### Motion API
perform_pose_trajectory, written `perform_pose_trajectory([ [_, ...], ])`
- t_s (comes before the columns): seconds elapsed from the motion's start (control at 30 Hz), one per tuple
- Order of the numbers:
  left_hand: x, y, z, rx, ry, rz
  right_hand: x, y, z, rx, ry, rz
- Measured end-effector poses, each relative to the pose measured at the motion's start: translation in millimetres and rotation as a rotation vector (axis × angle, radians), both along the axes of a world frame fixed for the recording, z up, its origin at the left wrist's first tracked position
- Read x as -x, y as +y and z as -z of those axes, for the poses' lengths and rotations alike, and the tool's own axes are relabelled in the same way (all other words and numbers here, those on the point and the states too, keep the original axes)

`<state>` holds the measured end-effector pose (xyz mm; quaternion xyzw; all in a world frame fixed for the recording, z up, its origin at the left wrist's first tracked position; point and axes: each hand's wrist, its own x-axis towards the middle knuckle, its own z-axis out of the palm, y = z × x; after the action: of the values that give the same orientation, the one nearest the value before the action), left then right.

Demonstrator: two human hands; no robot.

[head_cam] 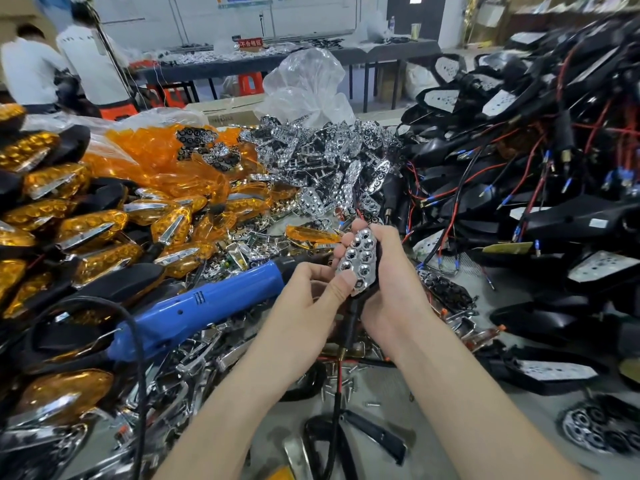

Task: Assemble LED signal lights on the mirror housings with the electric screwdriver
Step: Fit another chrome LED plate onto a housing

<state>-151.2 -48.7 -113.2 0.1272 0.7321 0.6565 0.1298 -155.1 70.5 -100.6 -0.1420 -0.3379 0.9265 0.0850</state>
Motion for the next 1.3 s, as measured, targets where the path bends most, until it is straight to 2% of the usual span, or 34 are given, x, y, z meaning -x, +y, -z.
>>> perform_pose_trajectory([
  [0.17, -3, 4, 3, 0.002, 0.024, -0.008, -2, 1, -1, -0.079, 0.014, 0.015],
  [0.33, -3, 5, -3, -0.112, -0.103, -0.047, -5, 1, -2, -0.044, 0.04, -0.007],
  [0.7, -1, 0, -3, -0.114, -0.197, 0.046, -8, 1, -7, -0.132, 0.051, -0.011],
  [0.9, -3, -3, -12, -0.21, -0.327, 0.155, -10, 2, -8, -0.207, 0.055, 0.009],
  [1.13, -3, -1, -13, -0.238, -0.303, 0.159, -12, 0, -7, -0.285, 0.074, 0.044],
  [1.3, -5, 2, -10, -0.228, -0.27, 0.106, -8, -7, -6, -0.237, 0.16, 0.095],
])
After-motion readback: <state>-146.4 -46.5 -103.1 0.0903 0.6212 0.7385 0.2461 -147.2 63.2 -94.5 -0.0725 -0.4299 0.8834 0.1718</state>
